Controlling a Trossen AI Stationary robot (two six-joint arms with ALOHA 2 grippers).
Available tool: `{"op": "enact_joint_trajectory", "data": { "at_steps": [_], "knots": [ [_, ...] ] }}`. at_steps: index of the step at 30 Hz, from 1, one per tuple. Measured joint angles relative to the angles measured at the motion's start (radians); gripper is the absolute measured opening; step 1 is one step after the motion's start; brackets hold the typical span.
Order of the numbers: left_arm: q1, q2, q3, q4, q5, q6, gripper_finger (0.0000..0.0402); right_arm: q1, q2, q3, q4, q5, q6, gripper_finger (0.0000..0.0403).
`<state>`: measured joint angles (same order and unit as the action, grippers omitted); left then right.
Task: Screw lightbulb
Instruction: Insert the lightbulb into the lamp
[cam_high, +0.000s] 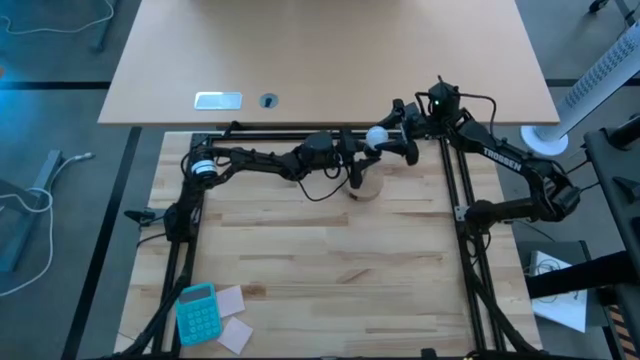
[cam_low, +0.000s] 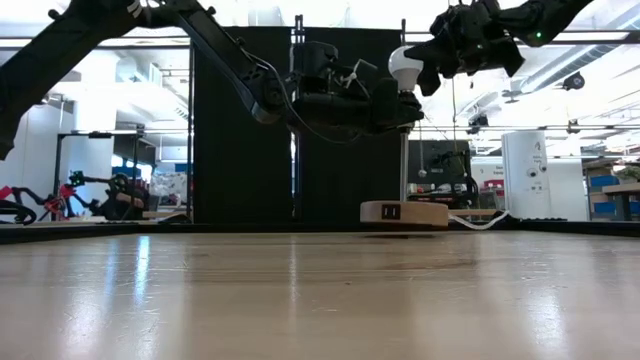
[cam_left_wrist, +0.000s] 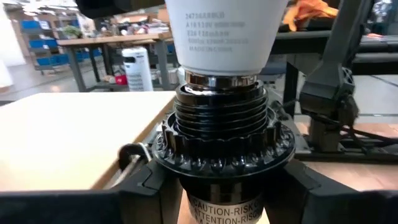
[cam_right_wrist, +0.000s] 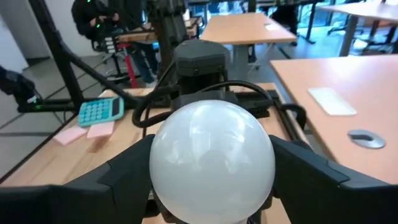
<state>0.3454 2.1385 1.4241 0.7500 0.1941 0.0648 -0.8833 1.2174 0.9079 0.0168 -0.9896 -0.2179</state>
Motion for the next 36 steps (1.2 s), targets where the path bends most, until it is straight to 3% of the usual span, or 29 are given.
{"op": "enact_joint_trajectory", "data": {
  "at_steps": [13,23,31,36],
  "knots": [
    [0.0,-0.023,0.007,0.007,-0.106,0.0,0.0159,0.0,-0.002,0.001,0.103,0.084,0.09,0.0279],
    [-0.003,-0.023,0.061,-0.058,-0.283,0.053,0.0159,0.003,-0.002,0.002,0.133,0.267,0.135,0.0276],
    [-0.021,-0.023,0.18,-0.291,-0.402,0.156,0.0159,0.038,-0.003,0.002,0.131,0.417,0.195,0.0276],
    [-0.023,-0.024,0.184,-0.284,-0.437,0.127,0.0159,0.067,-0.016,0.002,0.132,0.512,0.204,0.0277]
  ]
}}
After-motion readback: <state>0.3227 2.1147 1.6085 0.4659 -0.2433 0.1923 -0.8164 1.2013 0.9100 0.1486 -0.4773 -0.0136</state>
